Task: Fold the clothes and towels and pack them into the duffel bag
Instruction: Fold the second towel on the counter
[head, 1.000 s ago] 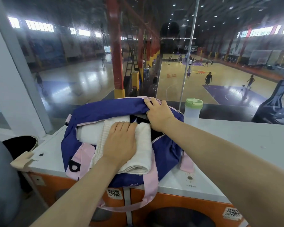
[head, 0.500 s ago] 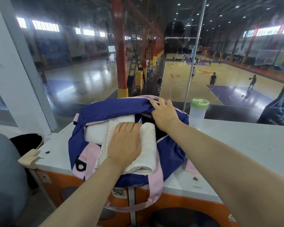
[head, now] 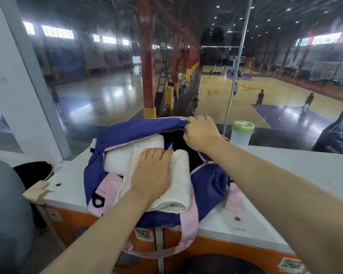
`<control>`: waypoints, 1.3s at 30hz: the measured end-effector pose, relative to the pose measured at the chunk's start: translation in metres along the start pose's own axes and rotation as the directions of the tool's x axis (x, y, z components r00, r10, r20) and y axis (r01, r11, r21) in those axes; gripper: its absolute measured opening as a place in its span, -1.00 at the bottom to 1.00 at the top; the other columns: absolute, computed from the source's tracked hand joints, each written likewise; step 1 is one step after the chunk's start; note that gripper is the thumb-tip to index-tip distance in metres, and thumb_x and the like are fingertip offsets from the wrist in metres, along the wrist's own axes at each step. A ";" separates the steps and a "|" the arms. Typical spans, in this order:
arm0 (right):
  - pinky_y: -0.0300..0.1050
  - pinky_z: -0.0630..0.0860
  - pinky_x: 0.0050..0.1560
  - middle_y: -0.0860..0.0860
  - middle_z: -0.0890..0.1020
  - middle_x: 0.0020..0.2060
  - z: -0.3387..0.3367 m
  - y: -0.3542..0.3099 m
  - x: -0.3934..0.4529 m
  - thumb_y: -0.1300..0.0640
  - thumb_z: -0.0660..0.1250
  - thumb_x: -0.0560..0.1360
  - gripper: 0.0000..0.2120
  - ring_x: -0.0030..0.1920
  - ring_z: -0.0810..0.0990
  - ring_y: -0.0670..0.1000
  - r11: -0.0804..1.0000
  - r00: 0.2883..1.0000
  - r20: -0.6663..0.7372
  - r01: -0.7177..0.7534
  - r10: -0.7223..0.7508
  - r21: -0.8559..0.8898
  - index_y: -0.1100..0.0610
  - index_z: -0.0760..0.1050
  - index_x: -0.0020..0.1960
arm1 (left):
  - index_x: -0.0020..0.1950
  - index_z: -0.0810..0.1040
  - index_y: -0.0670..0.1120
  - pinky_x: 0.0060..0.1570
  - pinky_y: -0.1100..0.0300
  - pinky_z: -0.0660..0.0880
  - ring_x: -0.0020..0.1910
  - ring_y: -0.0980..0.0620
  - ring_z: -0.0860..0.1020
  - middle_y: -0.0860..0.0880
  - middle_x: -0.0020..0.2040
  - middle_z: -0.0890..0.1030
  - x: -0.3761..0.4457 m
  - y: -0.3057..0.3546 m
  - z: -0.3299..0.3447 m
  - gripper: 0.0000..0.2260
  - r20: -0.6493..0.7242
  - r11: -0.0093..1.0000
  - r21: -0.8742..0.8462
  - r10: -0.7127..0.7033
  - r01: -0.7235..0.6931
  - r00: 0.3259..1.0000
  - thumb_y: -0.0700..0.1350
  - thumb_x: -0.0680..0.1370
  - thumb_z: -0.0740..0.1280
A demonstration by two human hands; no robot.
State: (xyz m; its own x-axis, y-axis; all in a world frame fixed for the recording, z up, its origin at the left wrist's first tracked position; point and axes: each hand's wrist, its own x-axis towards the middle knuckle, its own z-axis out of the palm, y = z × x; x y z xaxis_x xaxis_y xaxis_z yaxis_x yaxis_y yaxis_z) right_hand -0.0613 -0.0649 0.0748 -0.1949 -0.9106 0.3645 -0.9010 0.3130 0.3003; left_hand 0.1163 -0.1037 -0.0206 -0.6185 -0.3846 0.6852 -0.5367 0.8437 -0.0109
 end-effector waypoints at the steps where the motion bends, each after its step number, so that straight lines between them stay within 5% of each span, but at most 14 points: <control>1: 0.07 0.32 0.18 0.07 0.51 0.21 -0.011 0.005 0.002 -0.01 0.08 0.61 -0.65 0.17 0.48 0.18 1.000 1.000 -0.010 0.017 -0.017 -0.001 0.10 0.51 0.23 | 0.14 0.52 -0.06 0.08 0.09 0.32 -0.08 -0.10 0.49 -0.04 -0.08 0.53 0.004 -0.001 -0.001 -0.72 0.012 1.000 -0.006 0.014 -0.014 1.000 -0.16 0.48 0.14; 6: 0.01 0.39 -0.14 0.10 0.51 0.04 -0.054 0.013 0.011 0.08 0.12 0.62 -0.75 -0.02 0.54 0.17 0.996 0.996 0.019 0.089 -0.090 0.030 0.12 0.48 0.20 | 0.18 0.49 -0.10 0.04 0.07 0.27 -0.03 -0.15 0.48 -0.12 -0.04 0.53 0.051 -0.002 -0.010 -0.75 0.095 0.998 -0.029 0.054 -0.051 0.994 -0.20 0.51 0.24; 11: 0.00 0.41 -0.16 0.09 0.42 -0.01 -0.073 0.007 0.016 0.12 0.05 0.66 -0.73 -0.12 0.47 0.14 0.994 0.993 0.069 0.094 -0.097 0.055 0.17 0.45 0.22 | 0.22 0.50 -0.20 0.09 -0.02 0.29 0.12 -0.27 0.48 -0.27 0.15 0.56 0.124 0.003 0.006 -0.71 0.240 0.991 -0.110 -0.052 0.080 0.969 -0.21 0.52 0.22; 16: -0.01 0.31 -0.26 0.12 0.42 0.07 -0.063 0.012 0.012 0.03 0.16 0.62 -0.71 -0.22 0.38 0.11 0.991 0.989 0.069 0.131 -0.130 -0.002 0.16 0.38 0.26 | 0.44 0.34 -0.11 0.34 -0.04 0.21 0.33 -0.22 0.37 -0.22 0.37 0.42 0.124 0.004 0.059 -0.58 0.451 0.996 0.087 -0.045 0.006 0.892 0.03 0.62 0.13; 20: 0.01 0.31 -0.33 0.16 0.36 0.11 -0.050 0.015 -0.001 0.26 0.24 0.53 -0.67 -0.25 0.35 0.11 0.985 0.982 0.087 0.160 -0.165 0.060 0.16 0.30 0.28 | 0.44 0.31 -0.11 0.41 -0.01 0.13 0.40 -0.18 0.31 -0.19 0.43 0.37 0.125 0.011 0.046 -0.59 0.459 0.997 0.071 -0.058 0.028 0.886 0.00 0.62 0.15; 23: 0.09 0.48 -0.23 0.14 0.36 0.16 -0.039 0.020 -0.008 0.24 0.26 0.51 -0.63 -0.16 0.45 0.15 0.967 0.976 0.071 0.190 -0.204 0.170 0.10 0.29 0.28 | 0.36 0.40 -0.11 0.31 0.03 0.22 0.31 -0.16 0.40 -0.17 0.35 0.46 0.108 0.007 0.022 -0.66 0.354 0.998 0.058 0.001 -0.023 0.935 -0.06 0.61 0.14; 26: 0.11 0.52 0.02 0.15 0.37 0.30 -0.035 0.022 -0.021 0.24 0.30 0.47 -0.58 0.14 0.45 0.20 0.960 0.959 -0.146 0.260 -0.243 0.104 0.11 0.34 0.31 | 0.40 0.38 -0.09 0.31 -0.02 0.27 0.31 -0.16 0.42 -0.13 0.34 0.48 0.081 -0.010 -0.004 -0.51 0.307 0.995 0.057 0.065 -0.086 0.950 0.11 0.56 0.01; 28: 0.05 0.47 0.01 0.16 0.47 0.20 -0.040 0.015 -0.035 0.28 0.33 0.40 -0.63 0.10 0.46 0.18 0.934 0.870 -0.372 0.356 -0.322 0.023 0.16 0.45 0.20 | 0.36 0.42 -0.03 0.27 -0.07 0.37 0.28 -0.16 0.46 -0.09 0.30 0.51 0.067 -0.030 -0.019 -0.45 0.302 0.999 -0.041 0.040 -0.029 0.953 0.16 0.50 -0.06; 30: 0.06 0.48 -0.07 0.15 0.54 0.02 -0.037 0.001 -0.048 0.33 0.34 0.35 -0.69 -0.04 0.50 0.17 0.857 0.773 -0.445 0.515 -0.453 0.024 0.19 0.50 0.09 | 0.31 0.47 -0.03 0.18 -0.08 0.44 0.20 -0.13 0.51 -0.07 0.23 0.56 0.054 -0.050 -0.032 -0.55 0.253 0.983 -0.159 -0.046 0.088 0.966 0.08 0.54 0.00; 32: 0.11 0.51 -0.05 0.15 0.52 0.03 -0.027 -0.024 -0.063 0.25 0.33 0.42 -0.66 -0.01 0.52 0.19 0.798 0.818 -0.295 0.561 -0.494 0.219 0.19 0.45 0.20 | 0.23 0.50 -0.05 0.07 -0.07 0.49 0.09 -0.10 0.55 -0.07 0.14 0.61 0.036 -0.065 -0.043 -0.70 0.204 0.970 -0.157 -0.152 0.186 0.967 -0.01 0.61 0.08; 34: 0.12 0.49 0.06 0.14 0.47 0.18 -0.012 -0.046 -0.070 0.02 0.30 0.52 -0.48 0.12 0.48 0.18 0.840 0.904 -0.050 0.413 -0.424 0.353 0.16 0.27 0.40 | 0.11 0.50 -0.05 -0.06 -0.04 0.51 -0.06 -0.09 0.58 -0.06 0.01 0.64 0.017 -0.075 -0.051 -0.79 0.199 0.971 -0.069 -0.213 0.231 0.957 -0.03 0.62 0.13; 36: 0.08 0.46 0.10 0.13 0.42 0.25 0.000 -0.058 -0.068 -0.10 0.32 0.50 -0.33 0.17 0.46 0.18 0.909 0.930 0.052 0.341 -0.363 0.241 0.14 0.15 0.47 | 0.09 0.53 -0.06 -0.04 0.02 0.50 -0.04 -0.08 0.57 -0.05 -0.01 0.63 0.002 -0.080 -0.053 -0.83 0.243 0.977 -0.027 -0.198 0.211 0.950 -0.04 0.59 0.21; 39: 0.06 0.45 0.05 0.14 0.41 0.26 0.004 -0.064 -0.059 0.01 0.33 0.50 -0.33 0.17 0.46 0.18 0.946 0.955 0.045 0.283 -0.293 0.158 0.15 0.11 0.48 | 0.05 0.56 -0.07 0.12 0.08 0.38 0.10 -0.11 0.45 -0.06 0.08 0.53 -0.013 -0.086 -0.053 -0.83 0.299 0.992 -0.036 -0.108 0.125 0.948 -0.13 0.47 0.39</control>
State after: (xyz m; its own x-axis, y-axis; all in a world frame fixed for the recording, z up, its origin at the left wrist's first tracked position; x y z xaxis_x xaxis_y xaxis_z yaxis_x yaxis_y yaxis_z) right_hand 0.0062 -0.0321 0.0301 0.0606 -0.9736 0.2200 -0.9688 -0.0043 0.2476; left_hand 0.2008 -0.1514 0.0101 -0.7001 -0.5680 0.4327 -0.5886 0.8022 0.1008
